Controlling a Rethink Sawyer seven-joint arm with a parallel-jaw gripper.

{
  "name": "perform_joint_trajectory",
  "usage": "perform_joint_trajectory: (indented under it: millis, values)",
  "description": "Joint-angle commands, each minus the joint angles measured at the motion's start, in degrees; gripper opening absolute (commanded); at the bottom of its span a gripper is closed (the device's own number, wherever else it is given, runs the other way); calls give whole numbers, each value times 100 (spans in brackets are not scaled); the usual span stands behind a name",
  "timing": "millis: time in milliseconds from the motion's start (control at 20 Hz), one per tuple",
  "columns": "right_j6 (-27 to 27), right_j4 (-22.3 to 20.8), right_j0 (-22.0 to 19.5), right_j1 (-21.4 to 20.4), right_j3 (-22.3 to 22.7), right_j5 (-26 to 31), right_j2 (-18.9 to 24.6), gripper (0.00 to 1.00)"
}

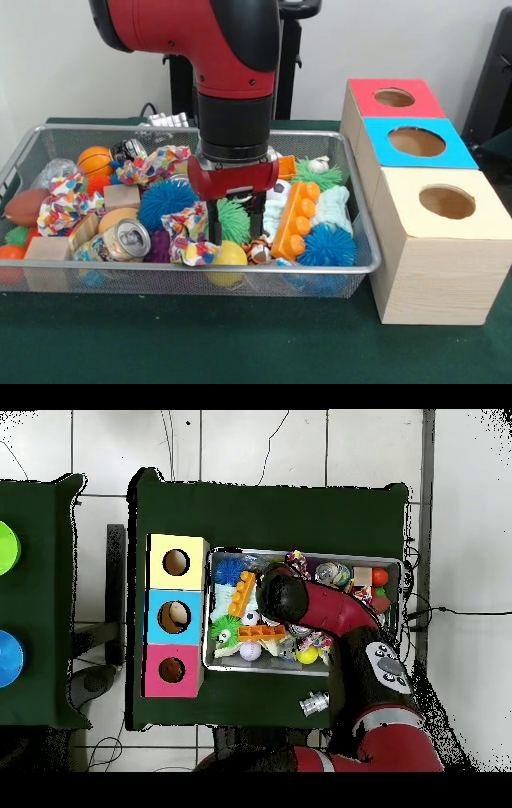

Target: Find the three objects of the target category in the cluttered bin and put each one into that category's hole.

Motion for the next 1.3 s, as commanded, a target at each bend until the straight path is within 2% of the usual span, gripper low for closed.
perform_joint_trajectory:
  millis: [50,350,850,1300]
  values:
    - [1368,255,-152,332,437,-9,640,100]
    - [1442,292,-85,397,443,-28,609,100]
    - [1609,385,189,388,428,123,297,100]
    - [1545,483,327,661,337,497,69,100]
